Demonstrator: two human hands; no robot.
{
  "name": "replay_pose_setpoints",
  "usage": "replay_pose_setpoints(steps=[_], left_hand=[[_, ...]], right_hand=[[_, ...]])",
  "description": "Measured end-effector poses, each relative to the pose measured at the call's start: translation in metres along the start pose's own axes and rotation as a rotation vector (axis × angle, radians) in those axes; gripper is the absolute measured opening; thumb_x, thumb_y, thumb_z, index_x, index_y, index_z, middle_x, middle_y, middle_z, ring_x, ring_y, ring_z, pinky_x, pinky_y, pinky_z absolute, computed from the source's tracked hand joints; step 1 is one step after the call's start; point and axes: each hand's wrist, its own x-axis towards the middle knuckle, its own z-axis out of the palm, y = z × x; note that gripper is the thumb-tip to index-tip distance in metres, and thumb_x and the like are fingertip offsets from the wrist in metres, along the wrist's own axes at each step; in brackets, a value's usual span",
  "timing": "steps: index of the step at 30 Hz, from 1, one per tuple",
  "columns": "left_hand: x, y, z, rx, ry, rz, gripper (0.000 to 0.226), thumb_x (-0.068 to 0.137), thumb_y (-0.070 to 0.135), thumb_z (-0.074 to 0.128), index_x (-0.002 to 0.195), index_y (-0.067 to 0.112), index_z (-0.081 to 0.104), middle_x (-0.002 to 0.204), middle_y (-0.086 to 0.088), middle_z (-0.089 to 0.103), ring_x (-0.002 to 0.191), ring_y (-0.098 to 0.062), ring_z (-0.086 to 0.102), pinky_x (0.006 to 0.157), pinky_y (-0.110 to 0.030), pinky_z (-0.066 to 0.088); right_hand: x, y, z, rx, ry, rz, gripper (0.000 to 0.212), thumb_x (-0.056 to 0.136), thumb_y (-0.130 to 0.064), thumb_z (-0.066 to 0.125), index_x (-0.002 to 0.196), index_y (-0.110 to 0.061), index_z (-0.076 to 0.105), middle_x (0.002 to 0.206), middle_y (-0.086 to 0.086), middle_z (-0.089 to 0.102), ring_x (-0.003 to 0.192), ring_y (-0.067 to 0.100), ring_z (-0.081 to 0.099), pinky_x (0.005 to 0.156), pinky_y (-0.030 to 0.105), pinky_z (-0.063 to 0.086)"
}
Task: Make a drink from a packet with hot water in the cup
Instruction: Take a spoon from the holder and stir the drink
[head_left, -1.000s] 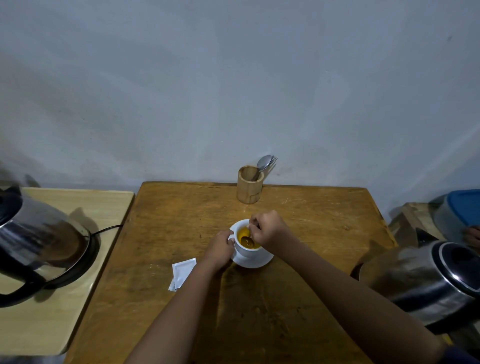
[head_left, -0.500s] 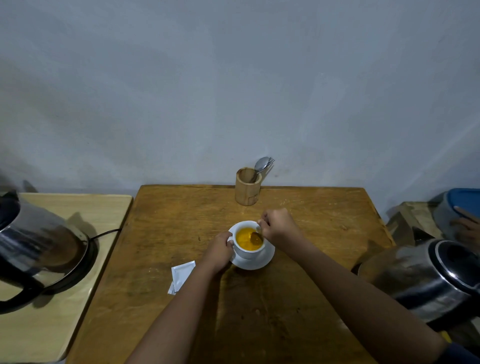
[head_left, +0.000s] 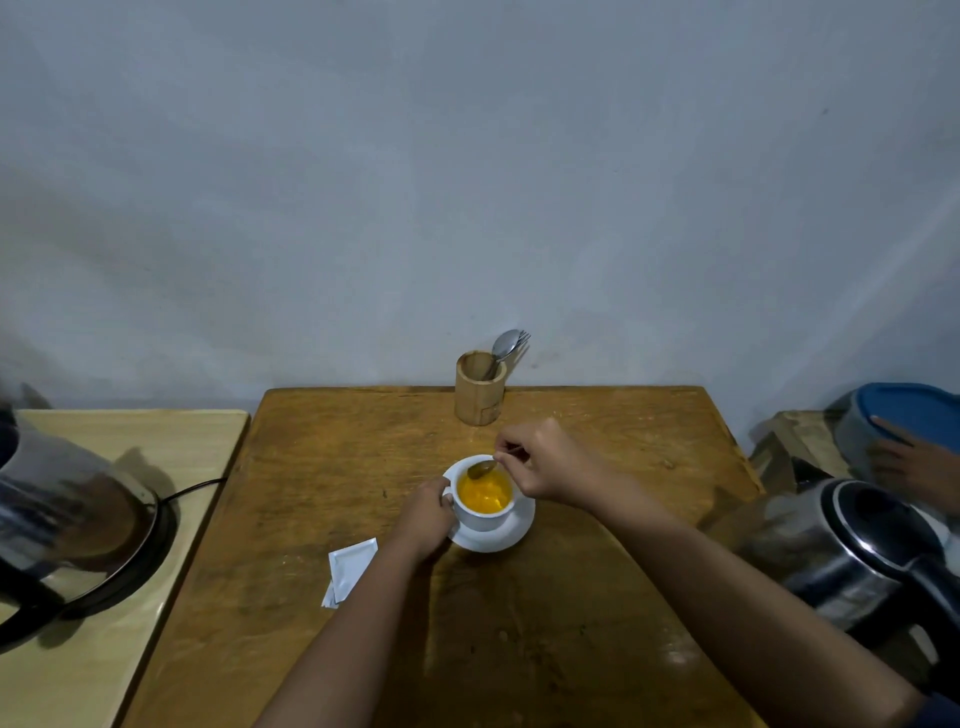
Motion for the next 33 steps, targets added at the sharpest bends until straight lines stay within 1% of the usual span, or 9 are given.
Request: replay_pose_setpoints(steps=[10,12,16,19,24,27,29,31,33], left_hand=[[0.001,-0.001,0.0,-0.01,-0.008,-0.005,0.031,0.094,0.011,0.038,0.119,0.008,0.056,0.126,-0.016,0.056,0.109,-0.028,0.053,0.084,-0.03,0.039],[0.001,-0.002,-0.001,-0.002,-0.009,0.005,0.029,0.093,0.009,0.038,0.115,0.006,0.058,0.122,-0.018,0.058,0.104,-0.028,0.053,0.081,-0.029,0.038],[0.001,-0.005,0.0,-0.015,-0.005,0.013,0.028,0.093,0.011,0.038,0.112,0.007,0.059,0.119,-0.016,0.059,0.103,-0.028,0.054,0.082,-0.029,0.039],[0.002,-0.005,0.001,-0.024,-0.002,0.019,0.028,0.093,0.011,0.038,0.113,0.008,0.058,0.119,-0.015,0.059,0.102,-0.025,0.053,0.084,-0.03,0.04],[0.001,-0.007,0.002,-0.034,0.011,0.009,0.033,0.094,0.013,0.039,0.122,0.009,0.055,0.128,-0.013,0.057,0.113,-0.026,0.053,0.097,-0.038,0.043],[0.001,-0.007,0.003,-0.034,0.021,0.013,0.033,0.095,0.013,0.039,0.125,0.009,0.053,0.131,-0.012,0.055,0.117,-0.026,0.051,0.099,-0.036,0.041],[0.002,-0.009,0.004,-0.032,0.022,0.018,0.033,0.095,0.014,0.039,0.125,0.009,0.053,0.131,-0.013,0.055,0.117,-0.025,0.051,0.098,-0.036,0.041],[0.003,-0.01,0.004,-0.039,0.017,0.013,0.033,0.095,0.015,0.039,0.125,0.01,0.053,0.13,-0.013,0.055,0.116,-0.025,0.051,0.098,-0.035,0.041],[0.004,-0.011,0.004,-0.042,0.013,0.01,0.032,0.095,0.015,0.039,0.124,0.01,0.053,0.13,-0.012,0.054,0.115,-0.024,0.051,0.096,-0.034,0.04]], right_hand=[[-0.009,0.005,-0.018,0.002,0.015,-0.044,0.012,0.087,-0.018,0.06,0.087,-0.008,0.067,0.084,0.011,0.071,0.076,0.021,0.065,0.067,0.041,0.057],[-0.011,0.01,-0.015,0.073,0.068,0.012,0.012,0.086,-0.016,0.062,0.086,-0.005,0.068,0.082,0.012,0.071,0.069,0.011,0.064,0.066,0.037,0.057],[-0.016,0.018,-0.004,0.316,0.224,0.201,0.011,0.087,-0.008,0.06,0.081,-0.001,0.066,0.07,0.008,0.068,0.054,-0.008,0.062,0.06,0.026,0.055],[-0.021,0.029,0.005,0.719,0.446,0.451,0.016,0.089,-0.001,0.054,0.077,-0.006,0.061,0.067,0.009,0.066,0.055,0.005,0.068,0.056,0.018,0.057],[-0.037,0.051,0.019,1.295,0.764,0.773,0.009,0.092,0.0,0.049,0.093,0.001,0.057,0.092,0.023,0.066,0.072,0.02,0.07,0.059,0.016,0.059],[-0.049,0.065,0.037,1.408,0.82,0.9,0.017,0.093,0.001,0.046,0.107,0.007,0.054,0.1,0.025,0.064,0.08,0.021,0.066,0.058,0.014,0.058],[-0.053,0.071,0.048,1.403,0.843,0.995,0.022,0.092,0.004,0.045,0.111,0.012,0.054,0.094,0.024,0.064,0.075,0.019,0.064,0.052,0.012,0.056],[-0.055,0.075,0.059,1.361,0.846,1.116,0.02,0.091,0.006,0.045,0.106,0.01,0.057,0.081,0.019,0.063,0.067,0.017,0.062,0.044,0.011,0.052],[-0.055,0.081,0.072,1.285,0.786,1.229,0.017,0.088,0.006,0.046,0.096,0.008,0.062,0.078,0.016,0.065,0.066,0.017,0.063,0.049,0.018,0.056]])
